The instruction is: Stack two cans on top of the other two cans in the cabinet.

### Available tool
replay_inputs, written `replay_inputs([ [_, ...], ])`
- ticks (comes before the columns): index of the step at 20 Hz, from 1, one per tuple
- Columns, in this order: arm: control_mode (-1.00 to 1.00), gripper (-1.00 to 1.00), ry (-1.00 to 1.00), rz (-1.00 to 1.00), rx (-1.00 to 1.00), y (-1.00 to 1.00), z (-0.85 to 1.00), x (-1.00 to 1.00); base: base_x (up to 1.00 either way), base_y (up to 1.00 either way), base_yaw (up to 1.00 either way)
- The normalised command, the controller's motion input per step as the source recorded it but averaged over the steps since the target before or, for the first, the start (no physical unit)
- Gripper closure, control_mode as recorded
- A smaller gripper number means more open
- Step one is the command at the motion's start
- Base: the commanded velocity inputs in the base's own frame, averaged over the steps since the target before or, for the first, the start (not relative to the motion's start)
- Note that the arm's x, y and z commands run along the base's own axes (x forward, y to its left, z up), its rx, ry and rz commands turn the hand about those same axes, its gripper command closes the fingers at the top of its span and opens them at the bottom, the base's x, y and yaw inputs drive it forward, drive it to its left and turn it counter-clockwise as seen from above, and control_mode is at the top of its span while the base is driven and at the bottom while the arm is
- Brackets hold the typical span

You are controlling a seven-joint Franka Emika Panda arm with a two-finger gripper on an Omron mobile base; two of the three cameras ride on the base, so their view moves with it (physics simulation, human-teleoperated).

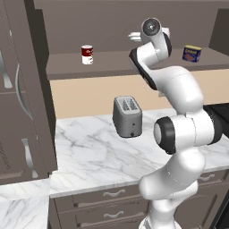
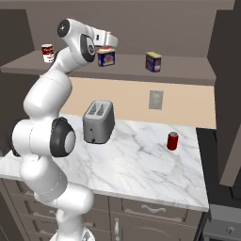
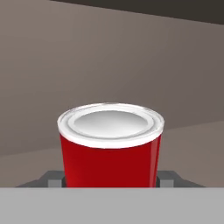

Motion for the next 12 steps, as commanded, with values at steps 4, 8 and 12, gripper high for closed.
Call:
replay_inputs([
  [4, -1.0, -1.0, 0.0, 0.0, 0.0, -0.04, -0.26, 0.0, 0.0, 0.0, 0.0],
  [8, -1.0, -1.0, 0.0, 0.0, 0.0, 0.0, -0.31, 0.0, 0.0, 0.0, 0.0],
  [12, -1.0, -1.0, 0.0, 0.0, 0.0, 0.0, -0.25, 0.02, 0.0, 0.0, 0.0],
])
